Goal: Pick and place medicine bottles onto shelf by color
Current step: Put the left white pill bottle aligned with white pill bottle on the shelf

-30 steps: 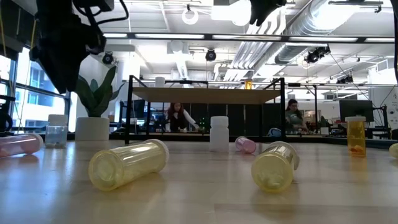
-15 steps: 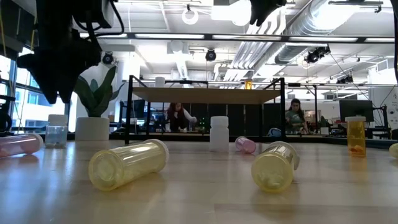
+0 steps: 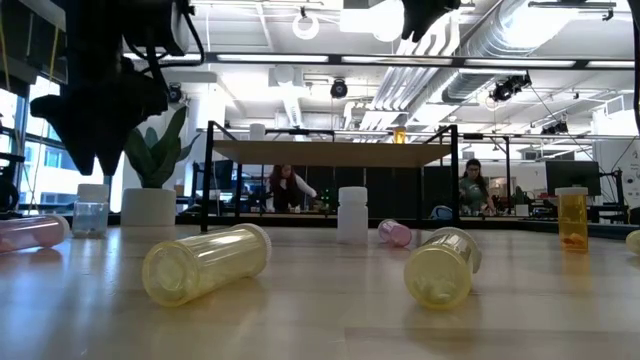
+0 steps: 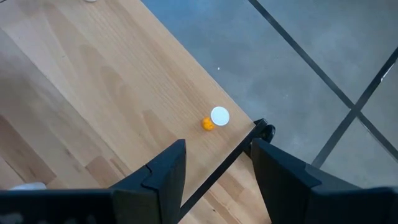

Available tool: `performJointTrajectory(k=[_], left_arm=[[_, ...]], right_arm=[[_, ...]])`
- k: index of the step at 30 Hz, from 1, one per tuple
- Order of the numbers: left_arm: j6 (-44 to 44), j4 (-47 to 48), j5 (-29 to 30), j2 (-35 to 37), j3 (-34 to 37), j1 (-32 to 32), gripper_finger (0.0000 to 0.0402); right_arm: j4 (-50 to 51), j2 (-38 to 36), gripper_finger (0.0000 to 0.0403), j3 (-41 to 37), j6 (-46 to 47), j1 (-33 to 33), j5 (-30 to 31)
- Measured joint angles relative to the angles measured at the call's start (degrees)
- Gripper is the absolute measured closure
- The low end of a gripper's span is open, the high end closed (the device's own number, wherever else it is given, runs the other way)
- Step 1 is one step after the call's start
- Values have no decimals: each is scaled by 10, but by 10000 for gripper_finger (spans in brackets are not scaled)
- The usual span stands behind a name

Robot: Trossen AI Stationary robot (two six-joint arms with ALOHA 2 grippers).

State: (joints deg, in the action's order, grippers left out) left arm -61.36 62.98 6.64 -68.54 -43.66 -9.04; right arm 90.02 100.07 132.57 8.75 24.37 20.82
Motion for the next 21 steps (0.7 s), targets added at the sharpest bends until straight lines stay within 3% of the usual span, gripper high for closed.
performJointTrajectory(k=[21], left_arm=[[18, -14, -9, -89, 0, 0, 190]], right_arm=[[0, 0, 229, 0, 2, 0, 0]])
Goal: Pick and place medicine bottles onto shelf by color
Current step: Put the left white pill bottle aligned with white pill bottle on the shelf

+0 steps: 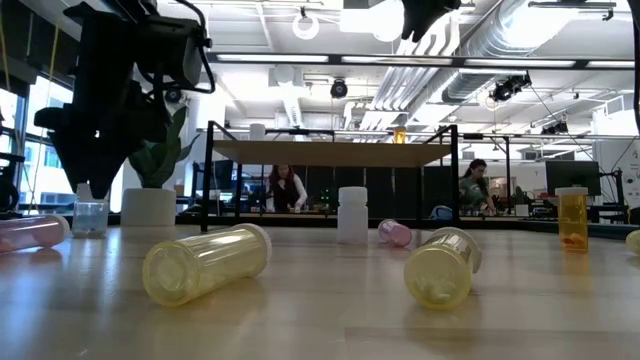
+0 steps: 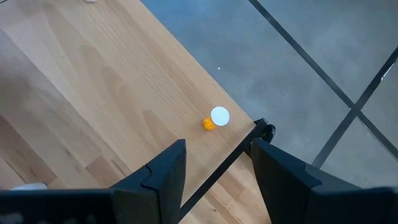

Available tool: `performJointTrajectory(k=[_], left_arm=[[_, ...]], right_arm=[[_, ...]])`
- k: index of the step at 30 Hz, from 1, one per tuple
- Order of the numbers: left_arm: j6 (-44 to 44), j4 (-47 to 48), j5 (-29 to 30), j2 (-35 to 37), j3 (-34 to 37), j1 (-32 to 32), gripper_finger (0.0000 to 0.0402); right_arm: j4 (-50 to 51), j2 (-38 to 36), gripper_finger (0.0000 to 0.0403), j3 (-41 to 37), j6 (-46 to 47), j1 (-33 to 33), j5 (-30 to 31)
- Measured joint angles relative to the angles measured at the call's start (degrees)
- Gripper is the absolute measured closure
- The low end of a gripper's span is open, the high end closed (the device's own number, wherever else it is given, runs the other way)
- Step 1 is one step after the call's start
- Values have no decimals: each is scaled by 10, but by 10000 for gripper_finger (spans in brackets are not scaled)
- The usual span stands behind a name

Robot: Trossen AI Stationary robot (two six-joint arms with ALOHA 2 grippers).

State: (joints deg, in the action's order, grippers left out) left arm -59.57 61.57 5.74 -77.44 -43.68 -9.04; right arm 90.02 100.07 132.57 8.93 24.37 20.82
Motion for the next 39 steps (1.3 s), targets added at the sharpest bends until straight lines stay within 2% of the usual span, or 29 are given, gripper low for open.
performJointTrajectory(k=[13, 24, 30, 35, 39], left_arm=[[2, -17, -12, -3, 0, -8, 192], [28, -17, -21, -3, 0, -8, 274], [54, -16, -36, -3, -1, -8, 268], [96, -10, -55, 0, -35, -8, 268], [139, 15, -50, 7, -94, -8, 269]], right_arm=[[0, 0, 229, 0, 0, 0, 0], [0, 0, 229, 0, 0, 0, 0], [0, 0, 229, 0, 0, 0, 0], [0, 0, 229, 0, 3, 0, 0], [0, 0, 229, 0, 15, 0, 0]])
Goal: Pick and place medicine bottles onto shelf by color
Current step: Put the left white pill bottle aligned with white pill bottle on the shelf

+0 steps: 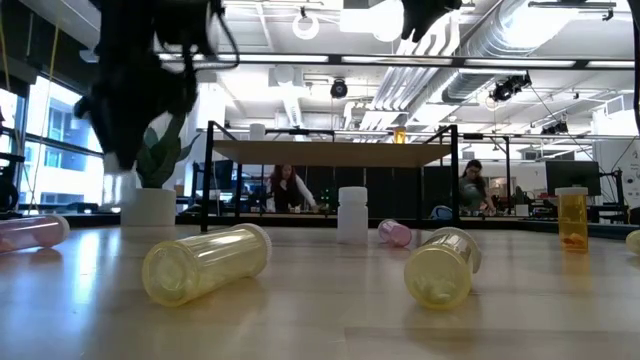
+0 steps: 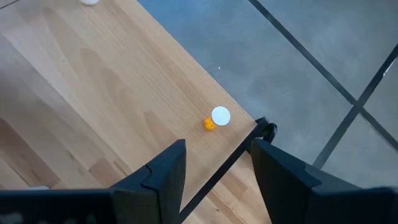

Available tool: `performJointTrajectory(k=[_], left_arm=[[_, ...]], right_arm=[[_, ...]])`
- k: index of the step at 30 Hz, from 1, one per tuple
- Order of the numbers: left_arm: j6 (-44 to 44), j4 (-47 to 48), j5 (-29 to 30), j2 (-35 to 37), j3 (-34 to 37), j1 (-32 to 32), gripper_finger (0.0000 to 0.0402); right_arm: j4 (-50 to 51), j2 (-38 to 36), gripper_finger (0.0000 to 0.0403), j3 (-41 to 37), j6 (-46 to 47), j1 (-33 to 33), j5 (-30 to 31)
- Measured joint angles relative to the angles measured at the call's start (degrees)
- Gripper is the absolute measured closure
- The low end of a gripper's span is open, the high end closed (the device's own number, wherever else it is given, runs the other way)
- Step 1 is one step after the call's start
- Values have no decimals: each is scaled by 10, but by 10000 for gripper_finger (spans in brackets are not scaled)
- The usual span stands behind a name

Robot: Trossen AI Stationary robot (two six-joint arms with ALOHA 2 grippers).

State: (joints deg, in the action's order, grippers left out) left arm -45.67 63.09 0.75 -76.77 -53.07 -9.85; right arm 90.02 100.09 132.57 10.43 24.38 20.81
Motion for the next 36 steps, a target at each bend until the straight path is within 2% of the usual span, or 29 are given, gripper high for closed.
performJointTrajectory(k=[6, 13, 21, 29, 36], left_arm=[[99, 71, 45, 0, -124, -21, 268], [217, 82, 68, 0, -250, -84, 268], [343, 74, 120, 0, -348, -172, 268], [388, 86, 118, -39, -432, -260, 268], [384, 152, 85, -109, -507, -281, 268]], right_arm=[[0, 0, 229, 0, 12, 0, 0], [0, 0, 229, 0, 30, 0, -2], [0, 0, 229, 0, 57, 0, -7], [0, 0, 229, 0, 62, 0, -7], [0, 0, 229, 0, 61, 0, -7]])
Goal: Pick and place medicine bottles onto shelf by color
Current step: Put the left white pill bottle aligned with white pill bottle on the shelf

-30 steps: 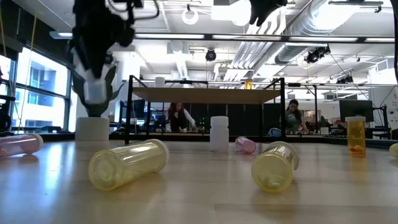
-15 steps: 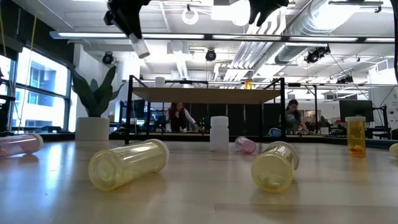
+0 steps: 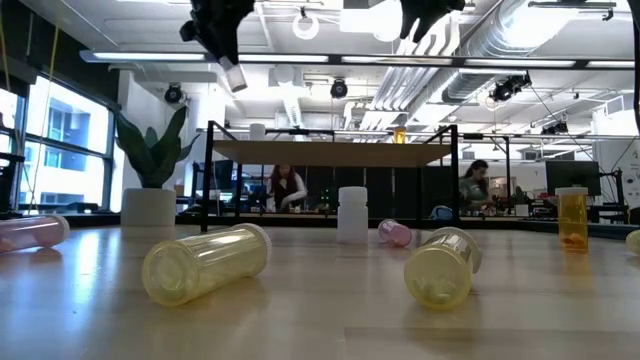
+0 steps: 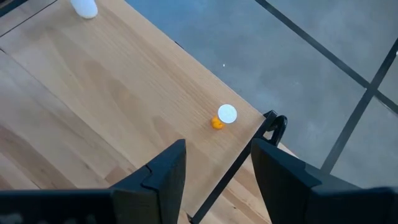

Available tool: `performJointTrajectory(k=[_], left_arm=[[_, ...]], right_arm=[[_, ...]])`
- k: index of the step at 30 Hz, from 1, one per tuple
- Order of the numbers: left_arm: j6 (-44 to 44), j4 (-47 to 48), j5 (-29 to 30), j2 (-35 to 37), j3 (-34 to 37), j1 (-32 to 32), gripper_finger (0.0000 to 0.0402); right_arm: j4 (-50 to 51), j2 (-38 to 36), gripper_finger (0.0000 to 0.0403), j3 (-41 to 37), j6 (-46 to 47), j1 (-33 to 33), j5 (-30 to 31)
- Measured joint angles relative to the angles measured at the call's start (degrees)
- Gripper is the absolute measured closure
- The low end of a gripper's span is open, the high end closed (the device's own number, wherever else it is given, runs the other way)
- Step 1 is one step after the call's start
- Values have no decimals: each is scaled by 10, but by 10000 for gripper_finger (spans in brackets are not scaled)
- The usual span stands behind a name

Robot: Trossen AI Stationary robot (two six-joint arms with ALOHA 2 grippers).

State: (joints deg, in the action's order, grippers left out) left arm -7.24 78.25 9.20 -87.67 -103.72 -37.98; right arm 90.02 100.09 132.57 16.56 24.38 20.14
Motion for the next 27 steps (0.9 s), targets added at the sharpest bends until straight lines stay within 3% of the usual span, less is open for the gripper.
performJointTrajectory(k=[8, 27], left_arm=[[-2, 17, -32, -69, -22, 2, 268], [-14, 17, -13, -152, -22, 1, 268]], right_arm=[[0, 0, 229, 0, -35, 0, 0], [0, 0, 229, 0, -100, 60, 22]])
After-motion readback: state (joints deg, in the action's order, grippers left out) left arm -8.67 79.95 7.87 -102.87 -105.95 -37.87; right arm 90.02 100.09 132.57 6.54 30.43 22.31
